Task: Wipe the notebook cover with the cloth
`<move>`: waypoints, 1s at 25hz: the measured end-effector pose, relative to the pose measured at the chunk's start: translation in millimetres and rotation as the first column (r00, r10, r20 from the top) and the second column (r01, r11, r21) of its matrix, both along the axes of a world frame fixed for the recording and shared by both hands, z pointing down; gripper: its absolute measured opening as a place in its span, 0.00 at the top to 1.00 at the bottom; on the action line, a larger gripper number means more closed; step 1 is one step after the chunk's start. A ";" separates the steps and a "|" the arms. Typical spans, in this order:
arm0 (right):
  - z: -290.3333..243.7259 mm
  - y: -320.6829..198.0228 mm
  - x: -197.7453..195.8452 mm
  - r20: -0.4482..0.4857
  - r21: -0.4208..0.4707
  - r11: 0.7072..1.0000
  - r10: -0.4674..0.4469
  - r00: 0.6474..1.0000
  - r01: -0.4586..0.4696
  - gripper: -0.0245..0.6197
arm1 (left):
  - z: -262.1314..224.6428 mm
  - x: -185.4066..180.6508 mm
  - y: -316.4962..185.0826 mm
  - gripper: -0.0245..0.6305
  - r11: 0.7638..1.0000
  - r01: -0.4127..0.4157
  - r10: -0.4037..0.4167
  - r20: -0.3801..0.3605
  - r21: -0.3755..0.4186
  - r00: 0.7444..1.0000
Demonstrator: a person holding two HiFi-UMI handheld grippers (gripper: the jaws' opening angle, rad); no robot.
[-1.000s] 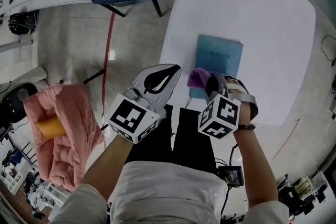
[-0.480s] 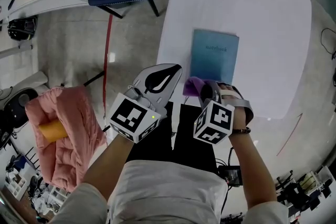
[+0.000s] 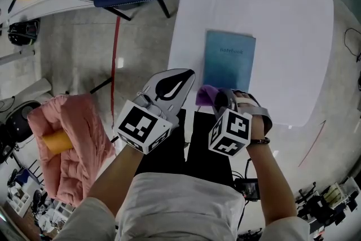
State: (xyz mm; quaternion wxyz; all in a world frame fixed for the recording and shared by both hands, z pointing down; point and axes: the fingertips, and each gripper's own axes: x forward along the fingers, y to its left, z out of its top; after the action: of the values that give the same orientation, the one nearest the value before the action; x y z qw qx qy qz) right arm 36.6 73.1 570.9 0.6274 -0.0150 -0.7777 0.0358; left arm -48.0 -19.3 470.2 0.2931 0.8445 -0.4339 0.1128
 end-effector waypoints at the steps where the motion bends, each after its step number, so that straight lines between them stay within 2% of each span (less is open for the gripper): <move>1: -0.9 -0.5 0.0 0.004 0.004 1.000 -0.007 1.000 0.007 0.79 | 0.8 -0.8 0.3 0.96 1.000 0.002 -0.002 0.000 -0.003 1.000; 7: -11.8 -13.3 3.7 0.027 0.024 1.000 0.019 0.999 -0.019 0.79 | 2.9 -5.1 1.2 0.96 1.000 0.002 -0.002 0.005 -0.007 1.000; 11: -19.6 -39.1 7.4 0.033 0.065 0.996 0.052 0.998 -0.055 0.79 | 3.7 -6.2 -5.3 0.96 1.000 0.007 -0.007 0.004 -0.009 1.000; 25: -26.1 -118.9 32.6 0.009 0.163 0.982 0.091 0.996 -0.092 0.79 | 8.7 0.1 -32.4 0.96 1.000 -0.001 0.001 0.008 -0.019 1.000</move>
State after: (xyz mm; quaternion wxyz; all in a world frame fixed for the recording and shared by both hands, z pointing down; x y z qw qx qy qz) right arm 69.2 -45.9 544.8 0.6235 0.0722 -0.7784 0.0007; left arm -47.8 -51.8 478.8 0.2992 0.8415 -0.4335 0.1202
